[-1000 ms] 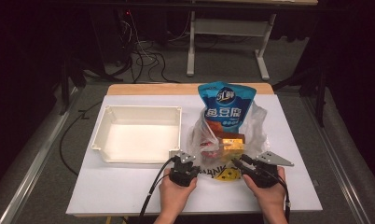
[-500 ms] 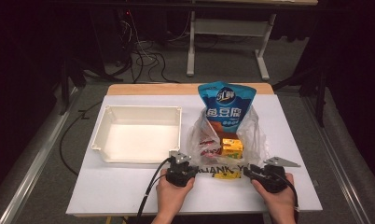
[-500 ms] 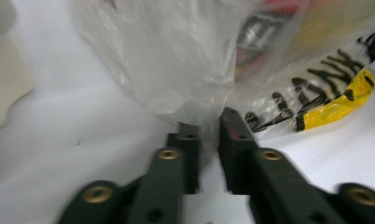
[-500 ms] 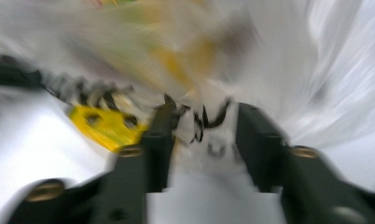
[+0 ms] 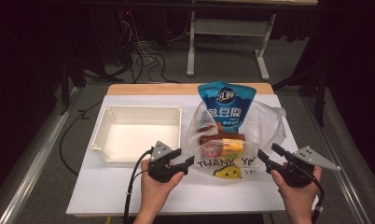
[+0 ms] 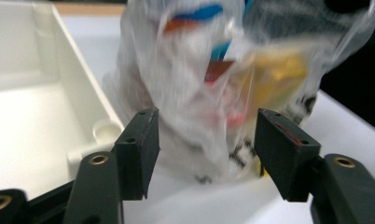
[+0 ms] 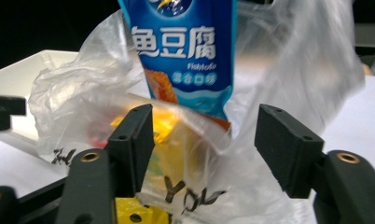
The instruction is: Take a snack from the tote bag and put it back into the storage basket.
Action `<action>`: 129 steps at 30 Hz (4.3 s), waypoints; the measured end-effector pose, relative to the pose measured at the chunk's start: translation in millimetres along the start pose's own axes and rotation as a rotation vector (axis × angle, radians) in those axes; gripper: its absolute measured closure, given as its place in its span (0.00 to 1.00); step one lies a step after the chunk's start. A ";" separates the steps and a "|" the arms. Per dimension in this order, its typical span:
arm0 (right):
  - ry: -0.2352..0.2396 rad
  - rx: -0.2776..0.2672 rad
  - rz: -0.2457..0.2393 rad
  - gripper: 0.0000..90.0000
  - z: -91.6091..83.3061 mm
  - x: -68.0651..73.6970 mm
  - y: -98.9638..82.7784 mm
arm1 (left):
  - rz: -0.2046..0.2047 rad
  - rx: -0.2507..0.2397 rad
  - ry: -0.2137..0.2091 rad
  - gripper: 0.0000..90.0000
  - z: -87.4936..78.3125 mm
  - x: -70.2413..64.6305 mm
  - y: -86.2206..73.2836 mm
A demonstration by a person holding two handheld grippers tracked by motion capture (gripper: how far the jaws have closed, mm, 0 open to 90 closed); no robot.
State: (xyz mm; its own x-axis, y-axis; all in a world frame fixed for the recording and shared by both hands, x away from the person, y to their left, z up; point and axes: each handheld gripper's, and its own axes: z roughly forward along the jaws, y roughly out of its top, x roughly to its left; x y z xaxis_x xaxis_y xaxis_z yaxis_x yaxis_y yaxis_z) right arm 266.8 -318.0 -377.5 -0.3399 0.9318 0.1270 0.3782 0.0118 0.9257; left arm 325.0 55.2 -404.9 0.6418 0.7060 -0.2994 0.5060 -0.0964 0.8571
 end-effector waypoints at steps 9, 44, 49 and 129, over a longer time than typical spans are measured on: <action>-0.105 -0.052 0.000 0.37 -1.5 -19.1 27.2 | -0.038 -0.060 0.093 0.36 22.0 6.3 46.0; -0.025 0.348 0.060 1.00 129.4 -69.5 -28.2 | 0.174 0.223 0.487 1.00 107.6 -9.8 -42.1; -0.079 0.420 0.083 1.00 136.3 -84.2 -38.4 | 0.149 0.223 0.470 1.00 96.5 -2.7 -44.7; 0.323 0.069 -0.073 0.61 52.7 81.8 -25.4 | 0.142 0.227 0.359 1.00 76.1 -11.1 -56.4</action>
State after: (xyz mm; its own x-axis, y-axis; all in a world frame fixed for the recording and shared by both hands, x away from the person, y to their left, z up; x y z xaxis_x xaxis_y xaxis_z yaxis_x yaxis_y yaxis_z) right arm 274.8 -223.0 -409.4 -0.6198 0.7644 0.1777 0.3959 0.1091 0.9118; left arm 333.2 -0.6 -481.8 0.4932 0.8698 0.0133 0.5669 -0.3330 0.7535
